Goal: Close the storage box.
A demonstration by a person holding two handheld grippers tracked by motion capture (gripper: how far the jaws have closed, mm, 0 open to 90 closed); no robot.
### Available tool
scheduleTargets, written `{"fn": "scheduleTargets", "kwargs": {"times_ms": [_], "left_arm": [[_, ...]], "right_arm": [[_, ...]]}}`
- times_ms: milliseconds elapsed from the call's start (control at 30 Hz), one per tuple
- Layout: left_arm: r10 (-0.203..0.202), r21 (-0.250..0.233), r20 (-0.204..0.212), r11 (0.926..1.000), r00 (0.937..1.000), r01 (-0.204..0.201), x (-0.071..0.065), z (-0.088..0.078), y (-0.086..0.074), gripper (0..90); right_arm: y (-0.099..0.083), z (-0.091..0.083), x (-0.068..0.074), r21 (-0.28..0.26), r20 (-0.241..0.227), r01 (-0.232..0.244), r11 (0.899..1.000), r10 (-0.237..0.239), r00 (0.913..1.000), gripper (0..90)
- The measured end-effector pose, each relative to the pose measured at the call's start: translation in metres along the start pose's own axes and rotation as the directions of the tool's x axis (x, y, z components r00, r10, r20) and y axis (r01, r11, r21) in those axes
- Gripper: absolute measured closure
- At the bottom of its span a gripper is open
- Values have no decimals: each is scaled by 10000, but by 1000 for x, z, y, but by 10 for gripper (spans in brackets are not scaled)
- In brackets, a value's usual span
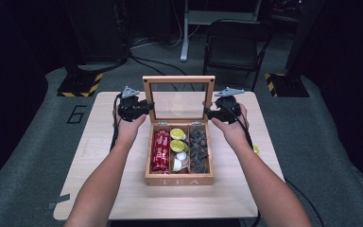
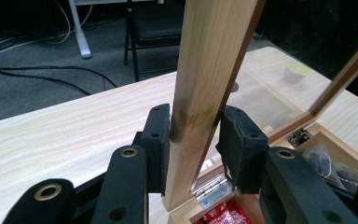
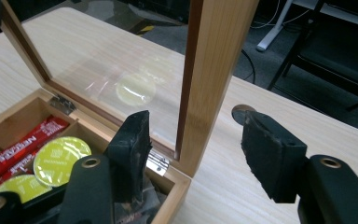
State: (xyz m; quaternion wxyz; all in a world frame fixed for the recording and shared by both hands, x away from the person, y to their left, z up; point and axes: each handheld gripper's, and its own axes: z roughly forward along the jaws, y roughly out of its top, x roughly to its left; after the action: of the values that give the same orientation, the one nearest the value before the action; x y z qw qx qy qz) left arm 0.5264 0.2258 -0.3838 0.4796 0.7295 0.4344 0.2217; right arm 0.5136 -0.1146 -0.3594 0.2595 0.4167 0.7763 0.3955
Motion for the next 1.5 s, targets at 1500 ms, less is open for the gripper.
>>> {"fn": "scheduleTargets", "kwargs": {"times_ms": [1500], "left_arm": [[978,-296,337,9949,9946,-968,-36,-73,21,602]], "right_arm": [[-7,-27,14,-885,-415,88,9960,-125,9991,614]]}}
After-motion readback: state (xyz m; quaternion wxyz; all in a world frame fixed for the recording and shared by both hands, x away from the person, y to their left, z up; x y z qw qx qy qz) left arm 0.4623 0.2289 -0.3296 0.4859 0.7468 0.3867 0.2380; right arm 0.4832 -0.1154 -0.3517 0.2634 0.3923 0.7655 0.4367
